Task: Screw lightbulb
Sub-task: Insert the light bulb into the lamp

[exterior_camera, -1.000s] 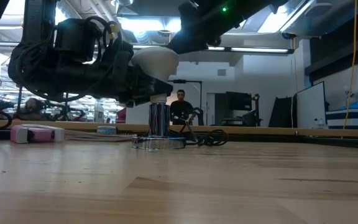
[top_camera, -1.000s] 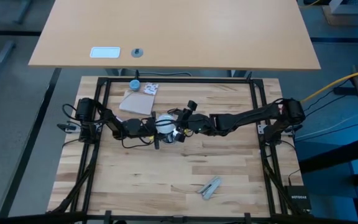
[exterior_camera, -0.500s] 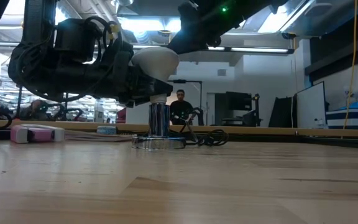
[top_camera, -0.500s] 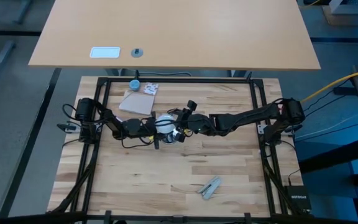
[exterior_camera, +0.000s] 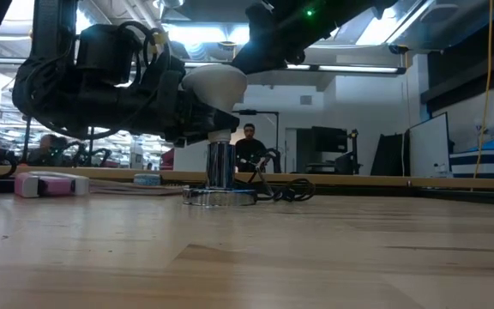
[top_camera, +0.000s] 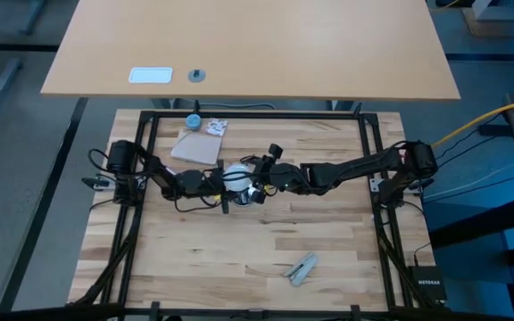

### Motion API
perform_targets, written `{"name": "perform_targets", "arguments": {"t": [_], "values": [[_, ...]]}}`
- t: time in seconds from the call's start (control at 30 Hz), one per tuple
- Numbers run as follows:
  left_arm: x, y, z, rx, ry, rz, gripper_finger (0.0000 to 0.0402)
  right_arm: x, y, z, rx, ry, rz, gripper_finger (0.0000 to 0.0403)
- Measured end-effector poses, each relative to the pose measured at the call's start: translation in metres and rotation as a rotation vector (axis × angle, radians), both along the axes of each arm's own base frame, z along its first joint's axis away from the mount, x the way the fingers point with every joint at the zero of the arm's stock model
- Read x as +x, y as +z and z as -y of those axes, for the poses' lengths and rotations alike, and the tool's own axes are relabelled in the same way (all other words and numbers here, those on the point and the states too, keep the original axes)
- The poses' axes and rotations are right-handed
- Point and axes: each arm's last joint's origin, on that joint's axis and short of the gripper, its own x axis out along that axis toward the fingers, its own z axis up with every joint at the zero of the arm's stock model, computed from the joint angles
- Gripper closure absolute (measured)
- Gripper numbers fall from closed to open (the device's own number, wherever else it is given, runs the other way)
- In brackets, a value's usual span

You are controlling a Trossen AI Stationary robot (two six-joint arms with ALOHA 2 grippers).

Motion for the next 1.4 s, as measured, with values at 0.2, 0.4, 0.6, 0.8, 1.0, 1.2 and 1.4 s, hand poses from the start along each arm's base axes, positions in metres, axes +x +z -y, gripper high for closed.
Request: {"name": "perform_targets", "arguments": {"t": [0.2,0.4,0.6,0.8,1.0,1.2,1.4], "values": [[-0.001,0.006,0.000,0.020,-0.002,-0.044,0.0245,0.001,0.001,0.000,-0.001,0.004,0.016,0.0236],[-0.002,0.010,0.000,0.018,-0.002,-0.051,0.0245,0.001,0.001,0.000,-0.001,0.003,0.020,0.0236],[-0.001,0.010,0.000,0.017,-0.001,-0.052,0.0245,0.001,0.002,0.000,-0.032,-0.021,0.028,0.0236],[-0.001,0.010,0.000,0.017,0.000,-0.051,0.0245,0.002,0.003,0.000,-0.040,-0.016,0.037,0.0236],[-0.001,0.010,0.000,0.017,-0.001,-0.056,0.0245,0.002,0.002,-0.002,-0.030,0.005,0.027,0.0236],[-0.001,0.009,0.000,0.018,-0.006,-0.071,0.0245,0.000,0.000,-0.011,-0.035,0.012,0.005,0.0236],[-0.001,0.008,0.000,0.016,-0.006,-0.074,0.0245,-0.003,-0.001,-0.015,-0.036,-0.021,-0.014,0.0236]]}}
